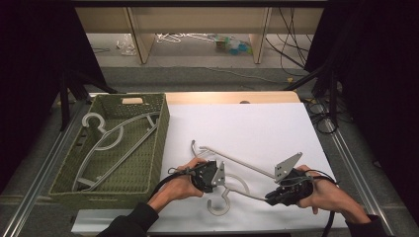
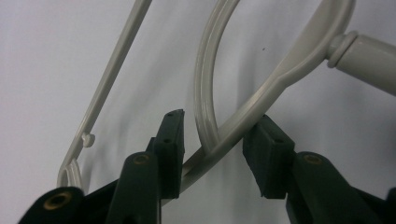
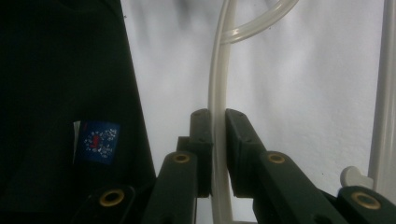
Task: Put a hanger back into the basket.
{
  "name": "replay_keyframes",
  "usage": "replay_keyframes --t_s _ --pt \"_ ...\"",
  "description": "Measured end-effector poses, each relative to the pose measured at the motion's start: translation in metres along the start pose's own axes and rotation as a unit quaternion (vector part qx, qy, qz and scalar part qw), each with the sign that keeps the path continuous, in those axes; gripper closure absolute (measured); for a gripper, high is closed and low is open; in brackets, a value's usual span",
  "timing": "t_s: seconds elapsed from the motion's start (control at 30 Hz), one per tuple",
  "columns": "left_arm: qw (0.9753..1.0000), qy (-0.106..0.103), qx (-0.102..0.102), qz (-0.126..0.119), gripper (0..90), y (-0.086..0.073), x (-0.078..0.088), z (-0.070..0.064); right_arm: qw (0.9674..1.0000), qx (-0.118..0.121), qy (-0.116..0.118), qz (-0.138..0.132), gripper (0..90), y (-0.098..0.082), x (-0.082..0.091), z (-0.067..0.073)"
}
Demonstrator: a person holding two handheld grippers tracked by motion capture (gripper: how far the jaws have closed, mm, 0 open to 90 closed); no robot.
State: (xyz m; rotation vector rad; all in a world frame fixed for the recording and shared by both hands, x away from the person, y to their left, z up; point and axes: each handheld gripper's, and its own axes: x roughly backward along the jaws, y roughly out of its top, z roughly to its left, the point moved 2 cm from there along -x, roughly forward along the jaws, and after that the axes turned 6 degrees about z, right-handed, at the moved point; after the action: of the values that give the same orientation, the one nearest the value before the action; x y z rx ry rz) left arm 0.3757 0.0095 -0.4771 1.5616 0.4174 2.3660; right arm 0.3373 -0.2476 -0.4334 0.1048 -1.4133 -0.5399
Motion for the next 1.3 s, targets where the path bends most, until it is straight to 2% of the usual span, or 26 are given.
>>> replay_keyframes --t_s 0.2,0.3,0.37,0.5,0.63,0.67,0.7,0.73,0.8,0.87,0.93,0.97,1.0,1.03,1.1,1.13,1.17,1.2,1.23,1.3 --pt "0.9998 -0.003 -0.017 -0.007 63.8 0.0 0.006 0.0 1.0 -0.001 -0.005 -0.003 81.1 -0.002 0.0 -0.003" --pt "0.9994 -0.009 -0.033 -0.004 66.5 0.002 0.01 -0.001 1.0 0.003 -0.01 0.001 80.1 -0.003 0.001 -0.004" --pt "0.9994 -0.012 -0.033 -0.004 67.5 0.003 0.012 -0.001 1.0 0.003 -0.007 0.004 79.7 -0.004 0.002 -0.005" --pt "0.9993 -0.015 -0.035 0.0 69.1 0.005 0.017 -0.001 0.9996 -0.002 -0.027 -0.011 76.6 -0.008 0.005 -0.009" --pt "0.9993 -0.006 -0.036 -0.001 70.7 0.006 0.02 -0.002 0.9989 -0.007 -0.044 -0.015 72.0 -0.008 0.008 -0.011" --pt "0.9993 -0.009 -0.037 -0.003 71.0 0.008 0.022 -0.001 0.9984 -0.012 -0.051 -0.018 67.6 -0.008 0.01 -0.012" --pt "0.9993 -0.009 -0.037 -0.003 71.2 0.008 0.022 -0.001 0.9984 -0.012 -0.051 -0.018 67.6 -0.008 0.01 -0.012" --pt "0.9994 -0.005 -0.034 -0.004 71.5 0.009 0.024 -0.001 0.9971 -0.021 -0.067 -0.029 59.8 -0.008 0.01 -0.014" --pt "0.9996 -0.003 -0.026 -0.009 71.9 0.01 0.028 0.0 0.9956 -0.026 -0.085 -0.031 57.1 -0.008 0.012 -0.016" --pt "0.9996 -0.006 -0.025 -0.011 72.1 0.011 0.031 0.001 0.9949 -0.027 -0.089 -0.037 55.5 -0.007 0.012 -0.017" --pt "0.9998 -0.005 -0.014 -0.013 72.6 0.012 0.034 0.002 0.9929 -0.026 -0.104 -0.052 52.3 -0.006 0.016 -0.018" --pt "0.9999 -0.004 -0.01 -0.013 72.9 0.012 0.036 0.003 0.9906 -0.022 -0.121 -0.06 51.1 -0.004 0.017 -0.017" --pt "0.9999 -0.004 -0.01 -0.013 72.9 0.012 0.036 0.003 0.9906 -0.022 -0.121 -0.06 51.1 -0.004 0.017 -0.017" --pt "0.9999 -0.01 -0.004 -0.011 72.9 0.013 0.038 0.003 0.9884 -0.02 -0.137 -0.062 47.5 -0.003 0.019 -0.017" --pt "0.9999 -0.011 0.004 -0.011 73.0 0.014 0.039 0.004 0.9877 -0.025 -0.141 -0.062 45.3 -0.002 0.021 -0.015" --pt "0.9998 -0.01 0.016 -0.01 73.1 0.014 0.041 0.005 0.983 -0.031 -0.163 -0.078 41.2 0.0 0.026 -0.015" --pt "0.9996 -0.014 0.025 -0.007 73.0 0.015 0.041 0.007 0.9807 -0.033 -0.173 -0.085 40.0 0.001 0.028 -0.015" --pt "0.9996 -0.014 0.025 -0.007 73.1 0.015 0.041 0.007 0.9807 -0.033 -0.173 -0.085 40.0 0.001 0.028 -0.015" --pt "0.9994 -0.014 0.032 -0.005 73.1 0.015 0.043 0.009 0.9723 -0.033 -0.206 -0.105 37.8 0.003 0.035 -0.014" --pt "0.9976 -0.017 0.066 -0.007 73.1 0.016 0.045 0.015 0.9695 -0.041 -0.207 -0.125 36.1 0.004 0.041 -0.014"
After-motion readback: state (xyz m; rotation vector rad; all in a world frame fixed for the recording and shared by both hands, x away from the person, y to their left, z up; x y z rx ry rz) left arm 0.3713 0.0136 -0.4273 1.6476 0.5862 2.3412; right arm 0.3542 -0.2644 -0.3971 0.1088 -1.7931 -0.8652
